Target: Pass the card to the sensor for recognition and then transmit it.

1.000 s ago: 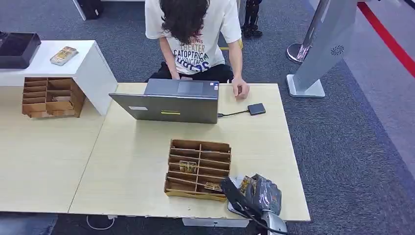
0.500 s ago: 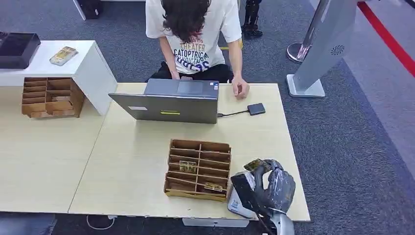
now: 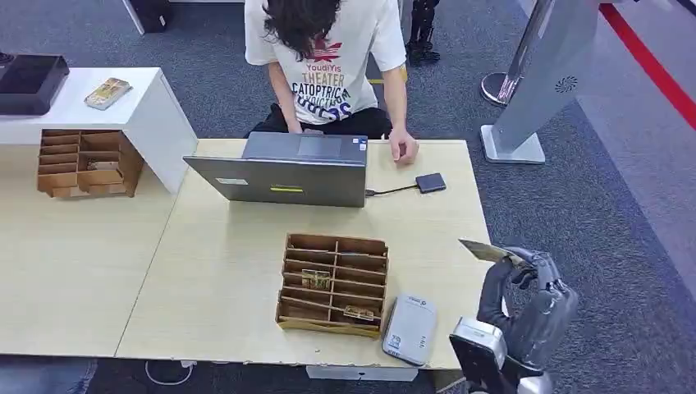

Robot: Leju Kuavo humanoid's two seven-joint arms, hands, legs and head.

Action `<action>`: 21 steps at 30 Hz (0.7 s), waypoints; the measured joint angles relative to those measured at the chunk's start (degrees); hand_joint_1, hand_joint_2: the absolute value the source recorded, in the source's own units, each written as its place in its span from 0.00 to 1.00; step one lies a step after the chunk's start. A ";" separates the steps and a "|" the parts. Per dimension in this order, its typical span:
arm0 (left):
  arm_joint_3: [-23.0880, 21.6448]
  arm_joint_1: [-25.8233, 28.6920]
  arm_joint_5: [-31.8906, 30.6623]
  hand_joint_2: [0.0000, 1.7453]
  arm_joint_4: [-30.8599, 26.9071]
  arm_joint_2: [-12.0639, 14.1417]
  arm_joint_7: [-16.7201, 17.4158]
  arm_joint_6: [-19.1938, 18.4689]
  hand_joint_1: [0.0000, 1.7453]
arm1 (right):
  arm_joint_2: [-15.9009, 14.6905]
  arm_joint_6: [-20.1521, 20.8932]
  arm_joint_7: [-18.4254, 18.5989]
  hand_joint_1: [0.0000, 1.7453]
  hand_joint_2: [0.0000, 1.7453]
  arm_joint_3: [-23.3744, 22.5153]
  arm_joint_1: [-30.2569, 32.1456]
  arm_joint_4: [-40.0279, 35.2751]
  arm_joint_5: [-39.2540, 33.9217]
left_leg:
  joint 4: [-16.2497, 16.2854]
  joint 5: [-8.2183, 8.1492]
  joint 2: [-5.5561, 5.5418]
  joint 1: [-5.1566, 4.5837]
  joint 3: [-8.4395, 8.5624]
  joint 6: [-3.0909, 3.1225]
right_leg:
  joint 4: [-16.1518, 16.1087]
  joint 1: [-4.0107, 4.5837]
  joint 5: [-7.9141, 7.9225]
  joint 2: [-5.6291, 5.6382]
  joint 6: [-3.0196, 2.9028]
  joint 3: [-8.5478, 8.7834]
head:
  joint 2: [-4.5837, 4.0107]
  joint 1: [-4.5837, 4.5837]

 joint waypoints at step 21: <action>0.06 -1.49 -7.91 0.00 0.00 0.04 -1.68 0.00 0.00 | -2.32 0.99 14.33 1.00 1.00 10.43 -11.75 5.01 21.10 | -0.03 0.15 0.05 0.04 0.02 -0.02 | 0.05 0.01 0.13 0.05 -0.10 0.01 | -0.02 0.00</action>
